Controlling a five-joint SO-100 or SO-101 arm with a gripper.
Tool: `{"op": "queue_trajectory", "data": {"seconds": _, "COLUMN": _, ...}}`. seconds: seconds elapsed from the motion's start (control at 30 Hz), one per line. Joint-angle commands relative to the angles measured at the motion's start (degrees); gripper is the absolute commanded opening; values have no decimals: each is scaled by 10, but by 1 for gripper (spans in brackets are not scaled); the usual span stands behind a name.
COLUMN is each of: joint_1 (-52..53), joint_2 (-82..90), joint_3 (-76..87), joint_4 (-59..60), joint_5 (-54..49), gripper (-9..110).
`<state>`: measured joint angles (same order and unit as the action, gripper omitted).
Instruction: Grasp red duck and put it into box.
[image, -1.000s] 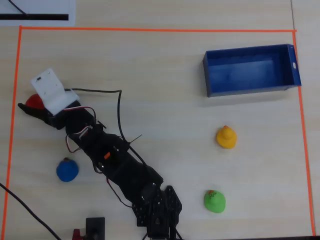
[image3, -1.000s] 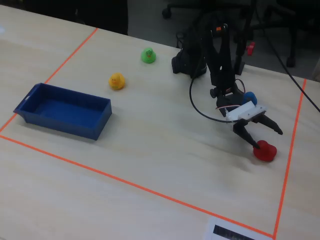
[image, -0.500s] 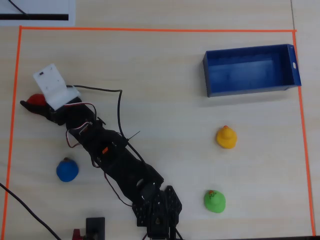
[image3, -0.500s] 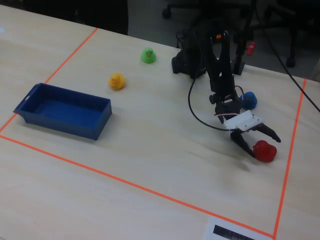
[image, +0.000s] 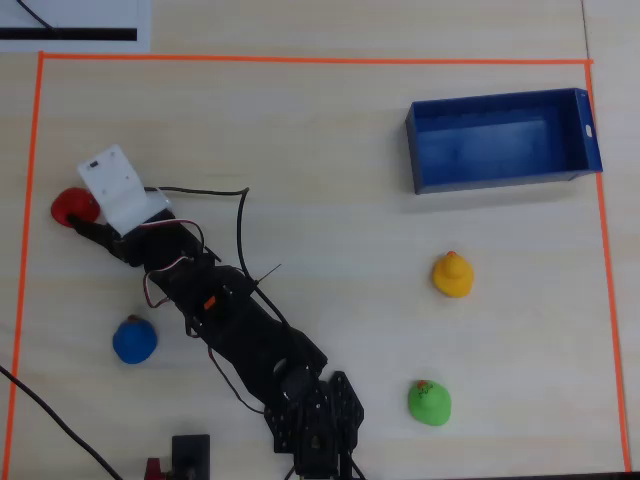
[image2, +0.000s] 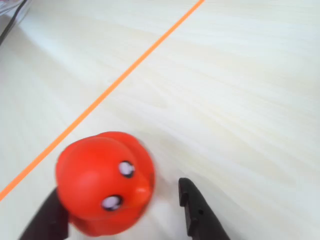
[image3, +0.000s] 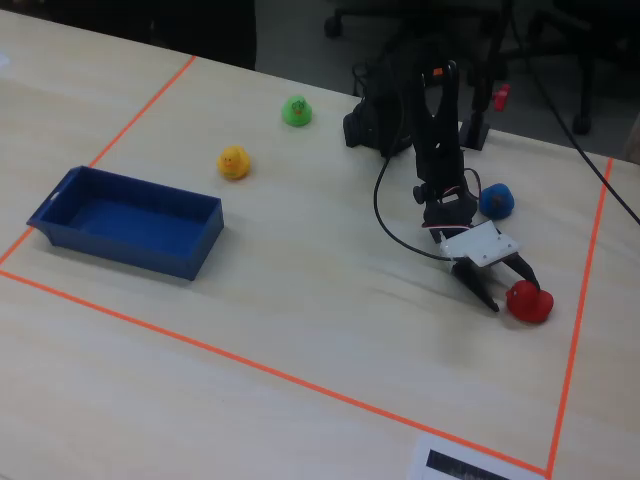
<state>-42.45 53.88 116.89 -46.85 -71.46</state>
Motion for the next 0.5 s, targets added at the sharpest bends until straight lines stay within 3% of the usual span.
{"op": "queue_trajectory", "data": {"seconds": 0.0, "joint_1": 4, "joint_2": 21, "joint_3": -4, "joint_4": -4, "joint_5": -10, "gripper": 21}}
{"op": "queue_trajectory", "data": {"seconds": 0.23, "joint_1": 18, "joint_2": 17, "joint_3": -19, "joint_4": 3, "joint_5": -24, "gripper": 20}}
{"op": "queue_trajectory", "data": {"seconds": 0.3, "joint_1": 18, "joint_2": 18, "joint_3": -20, "joint_4": 12, "joint_5": -41, "gripper": 15}}
{"op": "queue_trajectory", "data": {"seconds": 0.37, "joint_1": 20, "joint_2": 19, "joint_3": -18, "joint_4": 14, "joint_5": -47, "gripper": 2}}
{"op": "queue_trajectory", "data": {"seconds": 0.47, "joint_1": 25, "joint_2": 22, "joint_3": -15, "joint_4": 7, "joint_5": -47, "gripper": 0}}
